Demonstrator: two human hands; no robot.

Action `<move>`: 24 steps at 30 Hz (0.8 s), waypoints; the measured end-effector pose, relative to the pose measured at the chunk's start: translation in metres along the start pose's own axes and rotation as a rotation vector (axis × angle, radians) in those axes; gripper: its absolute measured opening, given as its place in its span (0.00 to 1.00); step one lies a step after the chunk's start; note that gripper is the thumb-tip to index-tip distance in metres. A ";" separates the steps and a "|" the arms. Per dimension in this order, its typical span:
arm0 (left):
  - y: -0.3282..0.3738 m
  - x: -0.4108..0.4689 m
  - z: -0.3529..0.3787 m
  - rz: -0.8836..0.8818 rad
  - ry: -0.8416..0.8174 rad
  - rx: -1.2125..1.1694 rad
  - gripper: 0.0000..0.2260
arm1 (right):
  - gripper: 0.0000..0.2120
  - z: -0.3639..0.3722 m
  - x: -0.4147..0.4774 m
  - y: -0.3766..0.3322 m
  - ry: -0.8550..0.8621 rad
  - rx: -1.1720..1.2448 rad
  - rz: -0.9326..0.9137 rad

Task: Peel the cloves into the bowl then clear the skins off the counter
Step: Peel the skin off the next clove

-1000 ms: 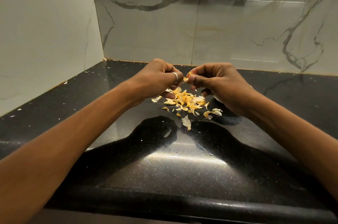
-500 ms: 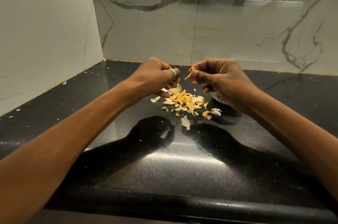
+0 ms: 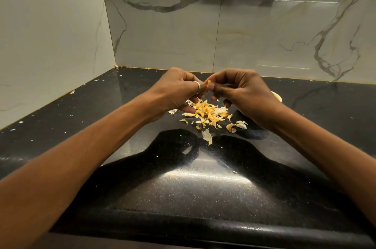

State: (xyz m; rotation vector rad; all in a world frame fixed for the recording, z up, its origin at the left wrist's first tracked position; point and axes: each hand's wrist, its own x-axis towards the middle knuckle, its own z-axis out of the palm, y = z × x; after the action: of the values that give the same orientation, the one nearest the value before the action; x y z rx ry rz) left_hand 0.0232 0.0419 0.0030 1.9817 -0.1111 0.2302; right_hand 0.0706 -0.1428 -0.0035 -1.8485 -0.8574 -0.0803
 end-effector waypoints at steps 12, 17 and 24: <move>-0.004 0.001 0.001 0.037 0.063 0.046 0.07 | 0.04 0.005 0.001 0.003 0.063 -0.213 -0.143; 0.000 0.000 0.000 -0.008 0.048 -0.058 0.06 | 0.06 0.006 0.000 0.002 0.100 -0.143 -0.115; 0.003 0.000 -0.002 -0.022 0.010 -0.113 0.07 | 0.06 0.005 -0.001 -0.001 0.062 0.086 -0.014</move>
State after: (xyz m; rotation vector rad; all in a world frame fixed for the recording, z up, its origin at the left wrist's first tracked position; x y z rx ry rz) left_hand 0.0220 0.0425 0.0062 1.8680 -0.0939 0.2153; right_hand 0.0675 -0.1394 -0.0053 -1.7509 -0.8185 -0.1080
